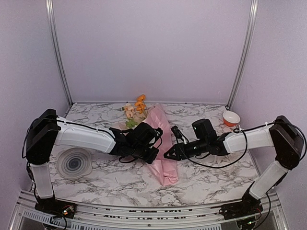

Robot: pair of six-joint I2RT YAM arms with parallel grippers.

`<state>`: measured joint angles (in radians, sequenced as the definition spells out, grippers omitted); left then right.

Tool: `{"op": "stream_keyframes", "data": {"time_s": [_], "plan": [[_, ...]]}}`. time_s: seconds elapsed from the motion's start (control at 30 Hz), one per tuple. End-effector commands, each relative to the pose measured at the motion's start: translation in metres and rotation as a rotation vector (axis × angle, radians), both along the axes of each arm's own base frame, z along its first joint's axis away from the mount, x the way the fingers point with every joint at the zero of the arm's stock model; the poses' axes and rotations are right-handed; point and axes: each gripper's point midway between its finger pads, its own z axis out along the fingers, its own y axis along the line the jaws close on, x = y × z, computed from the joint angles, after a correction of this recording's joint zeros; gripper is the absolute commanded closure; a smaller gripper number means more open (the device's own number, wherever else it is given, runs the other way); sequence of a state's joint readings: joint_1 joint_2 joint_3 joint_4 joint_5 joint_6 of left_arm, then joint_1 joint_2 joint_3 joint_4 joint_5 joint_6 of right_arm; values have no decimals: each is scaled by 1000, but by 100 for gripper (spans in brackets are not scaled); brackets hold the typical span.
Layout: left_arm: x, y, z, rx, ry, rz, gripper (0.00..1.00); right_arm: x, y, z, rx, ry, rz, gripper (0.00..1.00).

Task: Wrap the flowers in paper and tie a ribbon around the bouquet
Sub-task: Fold the 2/3-folded wrapping paper at the center of the board.

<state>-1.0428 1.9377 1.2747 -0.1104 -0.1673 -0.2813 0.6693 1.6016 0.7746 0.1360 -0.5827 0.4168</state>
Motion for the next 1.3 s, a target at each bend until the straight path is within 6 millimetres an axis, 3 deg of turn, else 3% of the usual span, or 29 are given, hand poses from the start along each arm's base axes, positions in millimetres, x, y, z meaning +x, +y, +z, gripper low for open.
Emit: {"op": "stream_keyframes", "data": {"time_s": [0.0,0.07,0.17,0.37,0.53,0.6,0.73,0.83,1.0,1.1,1.27], "plan": [[1,3,-4,1,40,5,100,-43,15,8,39,-69,139,46],[1,4,-4,0,44,9,100,-51,18,2,20,-79,152,45],[1,4,-4,-4,47,11,100,-48,20,-9,2,-76,137,44],[1,2,-5,-11,56,8,100,-42,36,-15,3,-76,157,43],[2,2,-3,-14,53,11,100,-50,49,-20,23,-48,216,42],[3,2,-3,-13,53,11,100,-52,49,-20,30,-45,222,55],[4,5,-3,-11,51,17,100,-52,43,-23,22,-49,193,97],[7,8,-1,-8,43,26,100,-47,35,-32,-13,-44,135,100],[13,12,13,-13,7,45,61,-35,17,-44,25,25,34,100],[14,17,38,-40,-29,62,48,-28,7,-56,52,88,-19,100],[5,35,78,-113,-46,82,38,-26,0,-77,52,169,-57,100]]}}
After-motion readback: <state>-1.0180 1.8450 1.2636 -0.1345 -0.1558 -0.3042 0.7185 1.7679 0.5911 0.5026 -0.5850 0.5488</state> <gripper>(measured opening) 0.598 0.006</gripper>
